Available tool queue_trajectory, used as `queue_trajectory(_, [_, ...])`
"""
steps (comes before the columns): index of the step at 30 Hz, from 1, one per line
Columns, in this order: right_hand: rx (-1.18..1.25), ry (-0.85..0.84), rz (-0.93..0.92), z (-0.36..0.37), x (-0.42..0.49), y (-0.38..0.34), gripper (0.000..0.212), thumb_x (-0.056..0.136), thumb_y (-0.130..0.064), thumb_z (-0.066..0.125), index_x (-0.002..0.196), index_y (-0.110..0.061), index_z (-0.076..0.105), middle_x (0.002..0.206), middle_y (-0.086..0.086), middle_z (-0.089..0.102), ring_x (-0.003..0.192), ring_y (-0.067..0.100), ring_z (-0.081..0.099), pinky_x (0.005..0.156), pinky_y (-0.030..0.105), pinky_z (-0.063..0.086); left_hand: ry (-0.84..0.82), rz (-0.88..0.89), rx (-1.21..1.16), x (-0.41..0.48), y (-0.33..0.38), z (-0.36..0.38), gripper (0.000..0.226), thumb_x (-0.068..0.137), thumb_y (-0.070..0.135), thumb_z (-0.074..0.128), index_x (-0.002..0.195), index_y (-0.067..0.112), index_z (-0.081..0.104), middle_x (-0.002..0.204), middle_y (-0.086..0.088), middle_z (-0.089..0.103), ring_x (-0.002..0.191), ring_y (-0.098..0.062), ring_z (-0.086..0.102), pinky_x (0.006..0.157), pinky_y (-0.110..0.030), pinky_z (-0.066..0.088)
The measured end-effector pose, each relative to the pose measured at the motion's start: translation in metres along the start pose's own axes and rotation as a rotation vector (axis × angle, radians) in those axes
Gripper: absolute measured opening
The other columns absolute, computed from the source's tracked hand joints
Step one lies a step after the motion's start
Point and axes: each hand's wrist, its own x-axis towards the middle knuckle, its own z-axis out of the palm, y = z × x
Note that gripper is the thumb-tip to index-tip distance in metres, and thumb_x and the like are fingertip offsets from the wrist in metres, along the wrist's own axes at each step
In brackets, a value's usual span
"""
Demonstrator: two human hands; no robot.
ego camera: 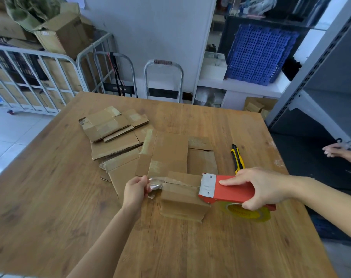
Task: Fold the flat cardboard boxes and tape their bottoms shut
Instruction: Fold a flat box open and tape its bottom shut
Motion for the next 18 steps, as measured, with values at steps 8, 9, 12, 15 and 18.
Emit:
queue_trajectory(8, [-0.005,0.01,0.002,0.001,-0.001,-0.002,0.072,0.079,-0.038,0.07,0.139,-0.057,0.036,0.101,-0.02,0.042,0.087,-0.002,0.046,0.066,0.015,0.034,-0.055,0.05,0.184,-0.005,-0.03,0.026,0.034,0.097,0.031,0.053,0.069,0.012,0.044,0.062,0.002,0.045,0.06,-0.014,0.04,0.061,-0.032,0.036])
queue_trajectory(9, [-0.001,0.013,0.002,0.002,-0.001,-0.002,0.072,0.079,-0.038,0.07,0.14,-0.056,0.036,0.1,-0.02,0.042,0.086,-0.002,0.045,0.066,0.014,0.034,-0.049,0.061,0.211,-0.003,-0.032,0.028,0.036,0.097,0.033,0.053,0.069,0.013,0.044,0.062,0.001,0.045,0.06,-0.014,0.039,0.06,-0.032,0.035])
queue_trajectory(12, [0.005,0.016,0.004,0.003,-0.001,-0.001,0.072,0.08,-0.038,0.07,0.142,-0.053,0.035,0.101,-0.021,0.041,0.087,-0.002,0.045,0.066,0.015,0.034,-0.016,0.097,0.268,-0.001,-0.035,0.031,0.035,0.096,0.036,0.054,0.073,0.01,0.051,0.066,-0.001,0.051,0.061,-0.015,0.044,0.059,-0.032,0.037])
queue_trajectory(15, [-0.008,0.025,0.001,0.003,-0.001,0.0,0.073,0.08,-0.038,0.071,0.142,-0.053,0.035,0.1,-0.02,0.041,0.087,-0.001,0.045,0.067,0.015,0.035,0.066,0.14,0.315,-0.004,-0.036,0.034,0.031,0.096,0.036,0.055,0.083,0.007,0.056,0.073,-0.001,0.058,0.069,-0.018,0.051,0.062,-0.032,0.04])
queue_trajectory(18, [0.003,0.024,0.001,0.005,0.0,0.002,0.074,0.08,-0.039,0.071,0.143,-0.052,0.035,0.101,-0.02,0.041,0.09,0.0,0.045,0.07,0.015,0.035,0.12,0.088,0.293,-0.006,-0.034,0.033,0.049,0.089,0.044,0.063,0.121,0.011,0.048,0.09,0.004,0.059,0.084,-0.016,0.055,0.07,-0.031,0.042])
